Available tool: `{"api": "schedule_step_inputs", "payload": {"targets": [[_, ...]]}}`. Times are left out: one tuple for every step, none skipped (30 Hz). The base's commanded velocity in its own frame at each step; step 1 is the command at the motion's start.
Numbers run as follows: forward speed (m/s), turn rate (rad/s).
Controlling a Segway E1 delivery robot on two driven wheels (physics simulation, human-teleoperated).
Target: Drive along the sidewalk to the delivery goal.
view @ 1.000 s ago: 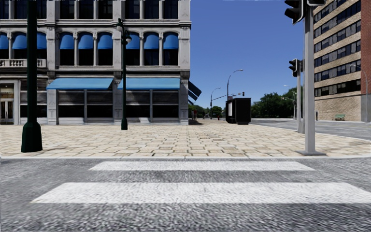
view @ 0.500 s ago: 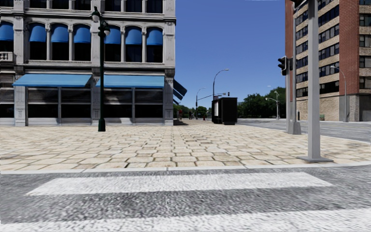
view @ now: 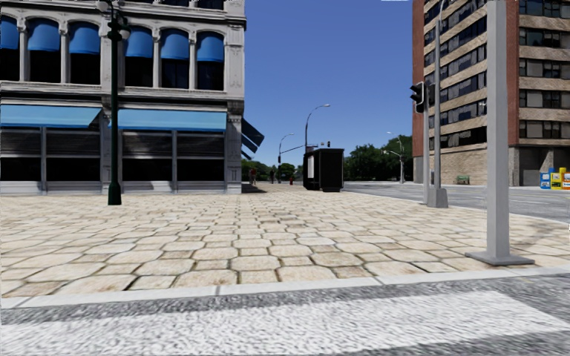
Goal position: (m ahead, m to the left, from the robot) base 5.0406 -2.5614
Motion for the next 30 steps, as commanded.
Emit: {"api": "schedule_step_inputs", "payload": {"targets": [[1.47,-0.35],[1.47,-0.4],[1.47,-0.46],[1.47,-0.48],[1.47,-0.48],[1.47,-0.48],[1.47,-0.48],[1.47,-0.48],[1.47,-0.48],[1.47,-0.48],[1.47,-0.48],[1.47,-0.48],[1.47,-0.48],[1.47,-0.48],[1.47,-0.48],[1.47,-0.45],[1.47,-0.27],[1.47,-0.06],[1.47,0.0],[1.47,0.0],[1.47,0.0],[1.47,0.0],[1.47,0.0],[1.47,0.0],[1.47,0.0],[1.47,0.0],[1.47,-0.04],[1.47,-0.06],[1.47,-0.1],[1.47,-0.18]]}}
